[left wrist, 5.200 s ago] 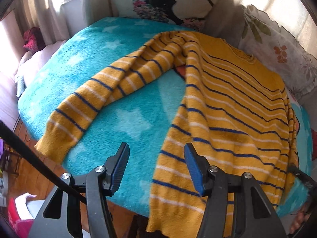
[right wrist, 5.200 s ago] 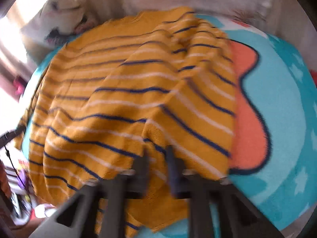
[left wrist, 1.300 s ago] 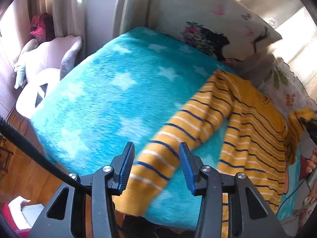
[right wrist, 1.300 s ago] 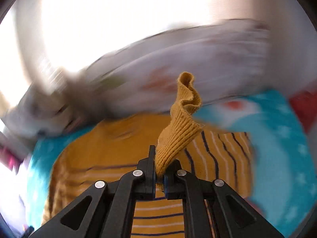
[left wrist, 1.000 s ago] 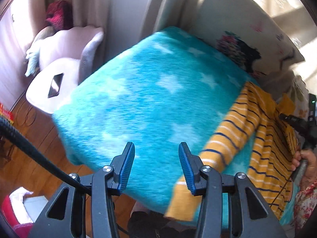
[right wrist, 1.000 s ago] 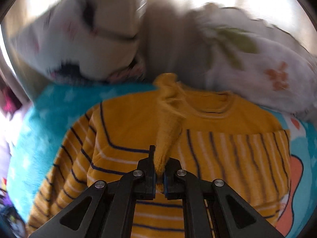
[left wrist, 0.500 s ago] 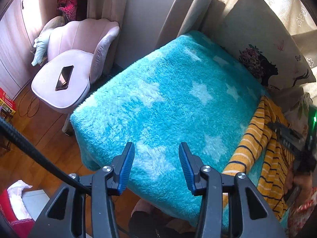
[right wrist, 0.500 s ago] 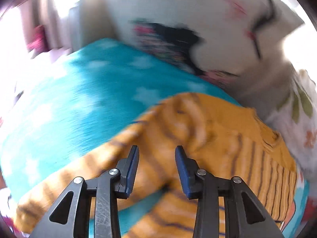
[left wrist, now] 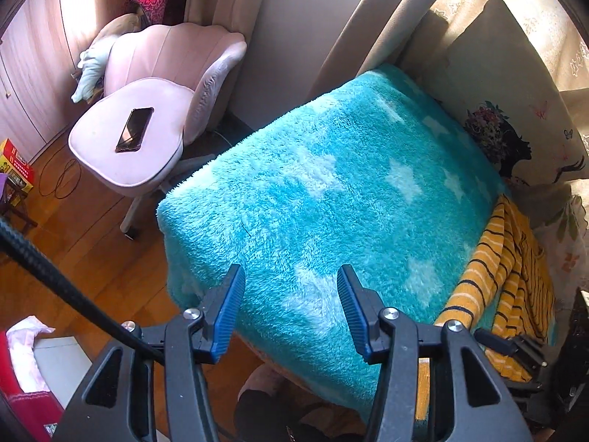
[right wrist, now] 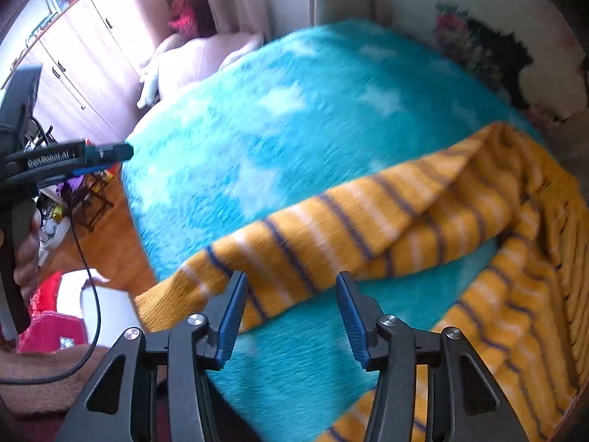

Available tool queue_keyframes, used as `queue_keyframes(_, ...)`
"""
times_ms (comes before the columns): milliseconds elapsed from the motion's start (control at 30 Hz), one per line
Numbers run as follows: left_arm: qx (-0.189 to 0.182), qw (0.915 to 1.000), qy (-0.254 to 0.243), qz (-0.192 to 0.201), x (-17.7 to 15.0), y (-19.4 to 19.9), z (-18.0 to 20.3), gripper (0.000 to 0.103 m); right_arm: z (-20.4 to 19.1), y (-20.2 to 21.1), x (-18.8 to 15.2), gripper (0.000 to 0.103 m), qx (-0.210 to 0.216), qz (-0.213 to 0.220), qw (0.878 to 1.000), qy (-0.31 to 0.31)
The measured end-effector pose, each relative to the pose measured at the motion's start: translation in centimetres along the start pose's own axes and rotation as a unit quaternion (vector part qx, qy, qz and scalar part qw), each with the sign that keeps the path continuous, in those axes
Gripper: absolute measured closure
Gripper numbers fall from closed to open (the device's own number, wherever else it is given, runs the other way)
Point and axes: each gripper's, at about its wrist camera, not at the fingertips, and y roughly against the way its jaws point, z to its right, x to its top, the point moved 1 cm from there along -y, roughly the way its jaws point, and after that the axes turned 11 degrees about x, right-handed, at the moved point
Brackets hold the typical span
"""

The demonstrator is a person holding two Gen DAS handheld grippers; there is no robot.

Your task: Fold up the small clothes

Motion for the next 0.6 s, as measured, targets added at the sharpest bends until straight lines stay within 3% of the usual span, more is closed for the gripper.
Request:
queue_keyframes(67,-0.002,1.0000,-0.002,-0.001,0.0,0.0,-0.1,0.052,-0.2,-1.0,-0.3,0.047,0.025,-0.016,0.999,-0.028)
queue_keyframes(133,-0.003,1.0000,-0.001,-0.002,-0.1,0.0,-0.3,0.052,-0.3,-2.2,-0.7,0.047,0.017,-0.033,0.998,-0.052)
queue_keyframes(267,-0.002,1.0000,0.006,-0.005,-0.2,-0.3,-0.9,0.052,-0.2,-2.3,0.3,0.048,0.028,0.009,0.995,-0.096)
queue_keyframes(333,-0.003,0.9999,0.011,-0.006,-0.2,-0.2,-1.2,0.052,0.3,-2.2,1.3,0.095,0.049,0.026,0.991,-0.124)
queue_keyframes(467,-0.001,0.9999,0.011,0.008,0.0,0.4,-1.8,0.052,-1.4,-0.8,4.9,0.095,0.030,0.052,0.995,-0.079)
queue_keyframes(600,-0.005,0.9998,0.013,0.014,0.4,0.6,-2.1,0.052,-3.5,-0.6,10.9,0.092,0.022,0.078,0.996,-0.026)
